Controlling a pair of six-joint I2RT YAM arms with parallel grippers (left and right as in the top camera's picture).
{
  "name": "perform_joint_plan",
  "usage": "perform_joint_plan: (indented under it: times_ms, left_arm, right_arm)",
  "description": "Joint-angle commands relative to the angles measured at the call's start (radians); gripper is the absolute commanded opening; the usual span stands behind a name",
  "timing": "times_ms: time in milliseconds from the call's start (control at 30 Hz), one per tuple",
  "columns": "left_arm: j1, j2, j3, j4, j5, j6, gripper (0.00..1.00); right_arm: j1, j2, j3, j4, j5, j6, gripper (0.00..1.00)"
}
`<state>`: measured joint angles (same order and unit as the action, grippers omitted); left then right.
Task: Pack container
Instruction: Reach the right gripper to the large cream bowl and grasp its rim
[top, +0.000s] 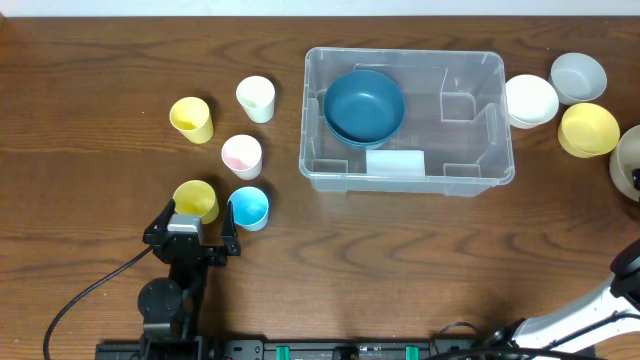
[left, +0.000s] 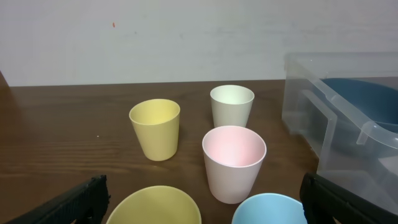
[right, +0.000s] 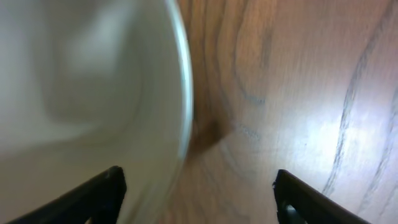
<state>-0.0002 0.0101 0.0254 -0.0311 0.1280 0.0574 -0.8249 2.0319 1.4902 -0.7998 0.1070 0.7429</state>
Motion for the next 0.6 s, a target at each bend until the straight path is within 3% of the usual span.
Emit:
perform_joint_plan:
  times_ms: [0,167,367,567]
  left_arm:
    - [0.006,-0.005,-0.021,-0.028,0.011,0.013,0.98]
    - [0.006,-0.005,-0.021,-0.028,0.011,0.013,0.98]
    - [0.006,-0.005,-0.021,-0.028,0.011,0.013,0.98]
    - [0.006,-0.005,-0.021,-0.028,0.011,0.013,0.98]
  right_arm:
    - [-0.011,0.014,-0.004,-0.023,0.029,0.037,0.64]
    - [-0.059,0.014,-0.003,-0.059,0.035,0.087,0.42]
    - [-0.122,0.014,-0.003,-0.111,0.043,0.088,0.01]
    - [-0.172,-0.017,0.007,-0.191,0.024,0.132,0.01]
